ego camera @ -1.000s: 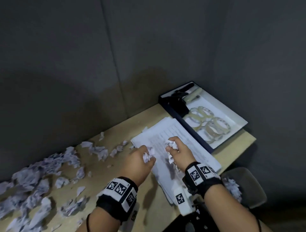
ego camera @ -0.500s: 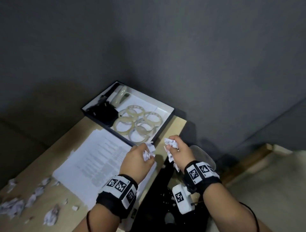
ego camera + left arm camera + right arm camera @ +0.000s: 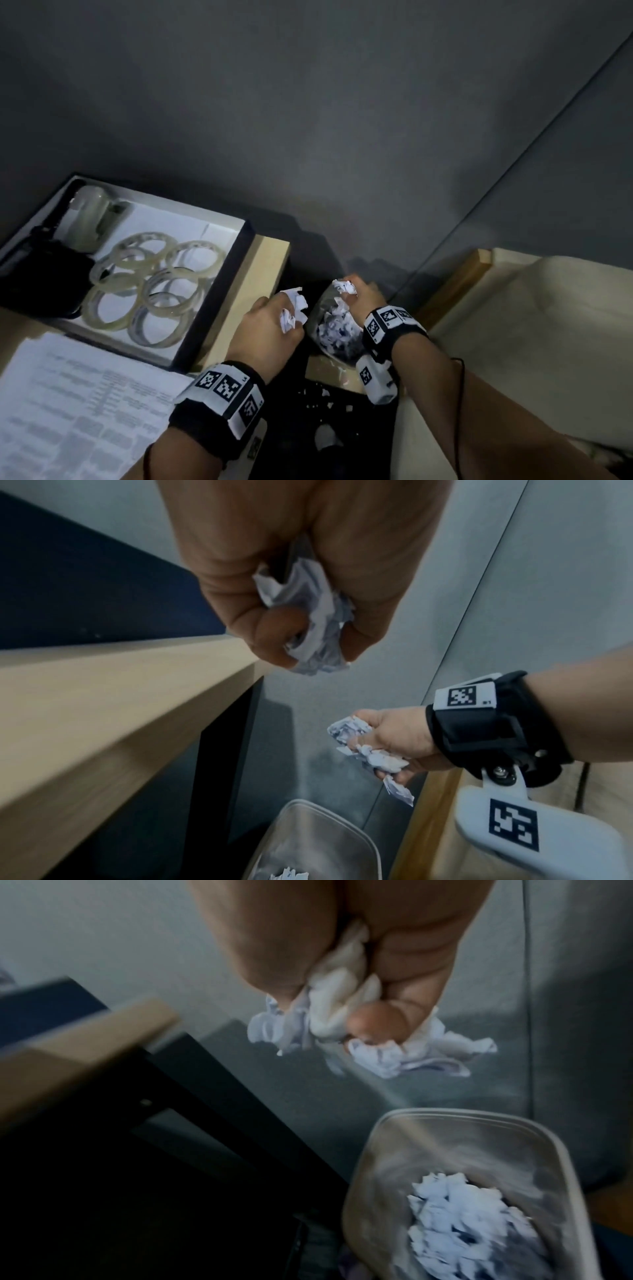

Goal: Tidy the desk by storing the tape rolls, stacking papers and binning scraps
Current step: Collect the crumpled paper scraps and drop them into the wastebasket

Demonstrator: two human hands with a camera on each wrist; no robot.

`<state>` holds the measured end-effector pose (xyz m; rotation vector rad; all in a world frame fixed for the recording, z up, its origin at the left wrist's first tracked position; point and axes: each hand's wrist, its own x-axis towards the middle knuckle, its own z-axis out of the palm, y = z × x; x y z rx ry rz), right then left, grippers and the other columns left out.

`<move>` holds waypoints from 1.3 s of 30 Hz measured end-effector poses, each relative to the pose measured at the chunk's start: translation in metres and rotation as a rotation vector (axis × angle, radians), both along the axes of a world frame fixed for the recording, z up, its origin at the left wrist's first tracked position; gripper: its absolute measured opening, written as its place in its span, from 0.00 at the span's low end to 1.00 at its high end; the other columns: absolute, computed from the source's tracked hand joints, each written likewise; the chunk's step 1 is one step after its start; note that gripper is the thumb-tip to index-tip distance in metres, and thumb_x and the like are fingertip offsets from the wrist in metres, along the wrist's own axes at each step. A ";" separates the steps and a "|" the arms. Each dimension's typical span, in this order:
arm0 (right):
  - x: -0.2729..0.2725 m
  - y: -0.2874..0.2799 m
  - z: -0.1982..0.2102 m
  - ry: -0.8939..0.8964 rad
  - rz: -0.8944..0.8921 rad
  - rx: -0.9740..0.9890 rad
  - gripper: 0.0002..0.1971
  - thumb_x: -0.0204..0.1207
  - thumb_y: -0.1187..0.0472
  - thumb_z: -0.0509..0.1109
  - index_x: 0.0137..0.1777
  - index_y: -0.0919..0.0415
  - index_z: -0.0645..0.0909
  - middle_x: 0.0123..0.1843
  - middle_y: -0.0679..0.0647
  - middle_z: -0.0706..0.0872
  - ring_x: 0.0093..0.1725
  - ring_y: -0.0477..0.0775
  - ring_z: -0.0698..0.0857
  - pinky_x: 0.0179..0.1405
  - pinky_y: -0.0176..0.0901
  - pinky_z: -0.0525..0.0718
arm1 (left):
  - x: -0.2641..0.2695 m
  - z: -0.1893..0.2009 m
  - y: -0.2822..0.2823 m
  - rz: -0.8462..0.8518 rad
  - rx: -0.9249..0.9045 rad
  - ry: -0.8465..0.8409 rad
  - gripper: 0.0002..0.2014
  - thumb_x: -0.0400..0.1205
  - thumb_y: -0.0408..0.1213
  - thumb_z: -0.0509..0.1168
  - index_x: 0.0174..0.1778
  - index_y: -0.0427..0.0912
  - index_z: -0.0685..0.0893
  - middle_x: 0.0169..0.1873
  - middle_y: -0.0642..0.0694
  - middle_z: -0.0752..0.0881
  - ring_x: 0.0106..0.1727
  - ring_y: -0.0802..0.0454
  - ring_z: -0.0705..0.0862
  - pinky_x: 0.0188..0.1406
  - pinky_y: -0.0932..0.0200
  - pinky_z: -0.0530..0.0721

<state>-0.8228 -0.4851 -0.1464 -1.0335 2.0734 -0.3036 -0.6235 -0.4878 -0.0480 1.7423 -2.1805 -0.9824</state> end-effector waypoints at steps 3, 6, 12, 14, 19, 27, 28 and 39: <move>-0.013 -0.008 -0.029 0.018 0.042 0.070 0.11 0.80 0.45 0.57 0.60 0.34 0.62 0.63 0.62 0.72 0.59 0.71 0.81 0.63 0.62 0.80 | -0.011 -0.011 -0.011 -0.040 0.020 -0.028 0.06 0.75 0.43 0.68 0.40 0.54 0.75 0.51 0.51 0.81 0.45 0.49 0.83 0.48 0.53 0.84; -0.021 -0.014 -0.049 0.005 0.063 0.108 0.13 0.78 0.45 0.58 0.60 0.31 0.62 0.63 0.60 0.71 0.59 0.70 0.81 0.64 0.60 0.80 | -0.024 -0.025 -0.021 -0.083 0.033 -0.040 0.06 0.75 0.42 0.68 0.41 0.53 0.75 0.54 0.52 0.81 0.47 0.50 0.83 0.50 0.53 0.84; -0.038 -0.017 -0.071 0.002 0.127 0.210 0.27 0.75 0.47 0.65 0.73 0.39 0.62 0.70 0.61 0.70 0.68 0.68 0.77 0.70 0.57 0.76 | -0.044 -0.040 -0.019 -0.115 0.080 -0.075 0.07 0.74 0.38 0.68 0.43 0.50 0.75 0.46 0.48 0.77 0.45 0.46 0.82 0.45 0.55 0.82; -0.045 -0.013 -0.071 -0.003 0.124 0.181 0.28 0.77 0.53 0.64 0.75 0.38 0.62 0.72 0.60 0.70 0.68 0.67 0.76 0.71 0.55 0.75 | -0.047 -0.045 -0.017 -0.129 0.116 -0.078 0.08 0.74 0.37 0.68 0.42 0.52 0.74 0.46 0.49 0.76 0.44 0.47 0.82 0.44 0.56 0.82; -0.055 0.005 -0.071 -0.096 -0.053 0.064 0.22 0.79 0.63 0.64 0.71 0.44 0.74 0.59 0.53 0.84 0.57 0.54 0.83 0.56 0.37 0.78 | -0.054 -0.061 -0.012 -0.141 0.149 -0.103 0.09 0.73 0.36 0.67 0.48 0.48 0.80 0.45 0.49 0.76 0.43 0.48 0.83 0.44 0.59 0.82; -0.074 0.031 -0.067 -0.172 -0.270 -0.065 0.09 0.78 0.62 0.66 0.55 0.51 0.83 0.48 0.56 0.87 0.49 0.56 0.85 0.53 0.40 0.82 | -0.096 -0.103 -0.019 -0.221 0.262 -0.194 0.23 0.72 0.43 0.67 0.65 0.52 0.77 0.56 0.44 0.77 0.54 0.43 0.84 0.57 0.53 0.83; -0.076 0.034 -0.067 -0.175 -0.297 -0.072 0.08 0.79 0.61 0.67 0.55 0.52 0.83 0.48 0.55 0.87 0.49 0.56 0.85 0.53 0.40 0.81 | -0.101 -0.108 -0.021 -0.219 0.276 -0.198 0.24 0.71 0.44 0.69 0.65 0.53 0.76 0.57 0.45 0.75 0.54 0.43 0.84 0.58 0.53 0.82; -0.087 0.062 -0.074 -0.155 -0.372 -0.143 0.05 0.78 0.59 0.68 0.48 0.48 0.83 0.46 0.52 0.89 0.49 0.54 0.85 0.51 0.41 0.81 | -0.123 -0.138 -0.035 -0.141 0.323 -0.066 0.39 0.63 0.46 0.81 0.69 0.56 0.72 0.65 0.48 0.69 0.64 0.47 0.78 0.59 0.63 0.77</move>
